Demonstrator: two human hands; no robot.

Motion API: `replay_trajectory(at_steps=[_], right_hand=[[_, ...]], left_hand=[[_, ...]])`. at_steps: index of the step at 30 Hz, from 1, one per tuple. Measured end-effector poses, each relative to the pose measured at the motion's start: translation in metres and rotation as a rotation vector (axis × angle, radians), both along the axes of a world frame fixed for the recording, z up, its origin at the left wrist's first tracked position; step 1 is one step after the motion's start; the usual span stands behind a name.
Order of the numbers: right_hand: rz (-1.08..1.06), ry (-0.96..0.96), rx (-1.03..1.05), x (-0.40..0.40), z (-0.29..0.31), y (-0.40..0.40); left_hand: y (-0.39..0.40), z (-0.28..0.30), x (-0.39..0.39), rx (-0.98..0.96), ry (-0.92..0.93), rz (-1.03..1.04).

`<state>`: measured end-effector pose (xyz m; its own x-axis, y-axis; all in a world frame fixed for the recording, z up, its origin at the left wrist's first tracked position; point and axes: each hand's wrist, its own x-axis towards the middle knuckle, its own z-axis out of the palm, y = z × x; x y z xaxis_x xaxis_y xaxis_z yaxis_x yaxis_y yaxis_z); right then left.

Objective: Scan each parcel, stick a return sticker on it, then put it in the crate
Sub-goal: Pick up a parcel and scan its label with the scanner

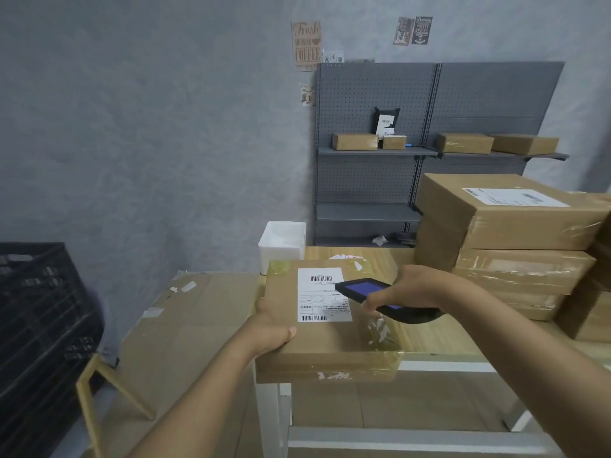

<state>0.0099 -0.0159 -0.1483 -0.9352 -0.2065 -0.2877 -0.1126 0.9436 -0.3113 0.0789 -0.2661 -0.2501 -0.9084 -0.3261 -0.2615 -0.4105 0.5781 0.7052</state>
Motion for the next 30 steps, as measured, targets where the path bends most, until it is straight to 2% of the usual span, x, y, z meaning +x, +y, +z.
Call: replay_trajectory(at_steps=[8, 11, 16, 21, 26, 30], right_hand=[[-0.313, 0.118, -0.182, -0.030, -0.060, 0.047], [-0.400, 0.093, -0.191, -0.037, -0.090, 0.064], [-0.394, 0.127, -0.046, -0.042, -0.123, 0.063], [-0.420, 0.149, -0.049, -0.051, -0.150, 0.050], [-0.415, 0.190, 0.025, -0.055, -0.155, 0.046], [-0.383, 0.167, 0.059, -0.059, -0.154, 0.047]], left_hand=[[-0.005, 0.000, -0.005, 0.010, -0.026, -0.009], [-0.007, -0.001, -0.006, 0.015, -0.033, -0.022], [-0.010, -0.003, -0.006, 0.017, -0.040, -0.037], [-0.015, -0.002, -0.007, 0.054, -0.076, -0.024], [-0.022, -0.003, -0.014, 0.101, -0.108, -0.011], [-0.024, 0.002, -0.019, 0.054, -0.164, -0.044]])
